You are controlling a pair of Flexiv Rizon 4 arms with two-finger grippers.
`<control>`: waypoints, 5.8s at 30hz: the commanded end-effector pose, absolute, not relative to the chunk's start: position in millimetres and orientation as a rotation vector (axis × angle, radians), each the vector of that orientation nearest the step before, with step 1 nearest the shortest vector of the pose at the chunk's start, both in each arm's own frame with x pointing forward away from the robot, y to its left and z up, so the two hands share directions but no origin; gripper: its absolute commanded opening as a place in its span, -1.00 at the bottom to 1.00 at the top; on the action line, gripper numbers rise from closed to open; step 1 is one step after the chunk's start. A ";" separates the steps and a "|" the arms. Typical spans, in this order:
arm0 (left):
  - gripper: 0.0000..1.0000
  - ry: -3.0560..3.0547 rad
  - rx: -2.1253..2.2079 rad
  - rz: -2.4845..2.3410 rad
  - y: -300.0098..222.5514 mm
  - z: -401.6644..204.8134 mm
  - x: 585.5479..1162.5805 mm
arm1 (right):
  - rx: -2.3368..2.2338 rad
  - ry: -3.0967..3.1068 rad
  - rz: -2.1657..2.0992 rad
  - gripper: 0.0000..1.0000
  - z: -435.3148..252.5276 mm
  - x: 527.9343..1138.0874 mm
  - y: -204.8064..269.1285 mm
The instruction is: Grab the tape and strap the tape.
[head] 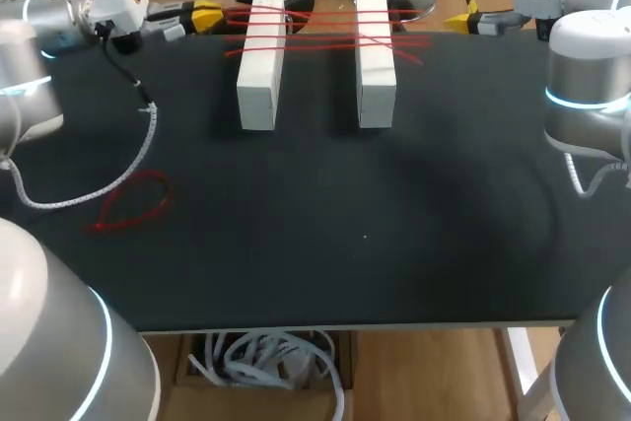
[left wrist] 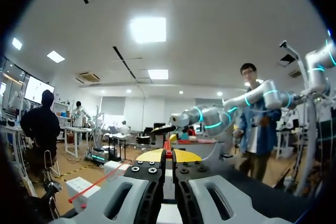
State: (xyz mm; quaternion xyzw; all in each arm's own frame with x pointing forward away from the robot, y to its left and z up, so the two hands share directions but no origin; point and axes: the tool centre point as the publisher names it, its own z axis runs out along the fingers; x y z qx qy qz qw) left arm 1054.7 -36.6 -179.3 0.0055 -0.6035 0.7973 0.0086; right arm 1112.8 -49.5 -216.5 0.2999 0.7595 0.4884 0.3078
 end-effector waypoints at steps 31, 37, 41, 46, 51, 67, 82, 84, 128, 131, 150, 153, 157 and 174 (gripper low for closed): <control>-1.00 -1.646 -0.044 2.712 -74.2 -71.1 996.2 | 0.793 2.010 1.291 1.00 -216.5 1113.4 -49.6; -1.00 -1.633 -0.051 2.712 -74.6 -71.9 996.4 | 0.793 2.010 1.291 1.00 -216.5 1113.4 -49.6; -1.00 -1.633 -0.051 2.712 -74.6 -71.9 996.4 | 0.793 2.010 1.291 1.00 -216.5 1113.4 -49.6; -1.00 -1.633 -0.051 2.712 -74.6 -71.9 996.4 | 0.793 2.010 1.291 1.00 -216.5 1113.4 -49.6; -1.00 -1.633 -0.051 2.712 -74.6 -71.9 996.4 | 0.793 2.010 1.291 1.00 -216.5 1113.4 -49.6; -1.00 -1.633 -0.051 2.712 -74.6 -71.9 996.4 | 1.302 1.559 1.485 1.00 -241.7 1043.0 -63.5; -1.00 -1.633 -0.051 2.712 -74.6 -71.9 996.4 | 1.337 1.293 1.440 1.00 -211.4 981.1 -12.0; -1.00 -1.633 -0.051 2.712 -74.6 -71.9 996.4 | 1.375 1.225 1.459 1.00 -208.7 976.0 -7.9; -1.00 -1.633 -0.051 2.712 -74.6 -71.9 996.4 | 1.853 0.216 2.522 1.00 -144.8 976.2 38.1; -1.00 -1.633 -0.051 2.712 -74.6 -71.9 996.4 | 1.864 0.184 2.533 1.00 -137.1 980.5 37.7; -1.00 -1.633 -0.051 2.712 -74.6 -71.9 996.4 | 1.955 -0.048 2.515 1.00 -116.2 1009.3 45.0; -1.00 -1.633 -0.051 2.712 -74.6 -71.9 996.4 | 1.958 -0.089 2.524 1.00 -114.3 1010.4 46.2; -1.00 -1.633 -0.051 2.712 -74.6 -71.9 996.4 | 1.967 -0.142 2.523 1.00 -114.2 1012.5 46.1; -1.00 -1.633 -0.051 2.712 -74.6 -71.9 996.4 | 1.946 -0.203 2.529 -0.08 -108.6 1026.8 37.7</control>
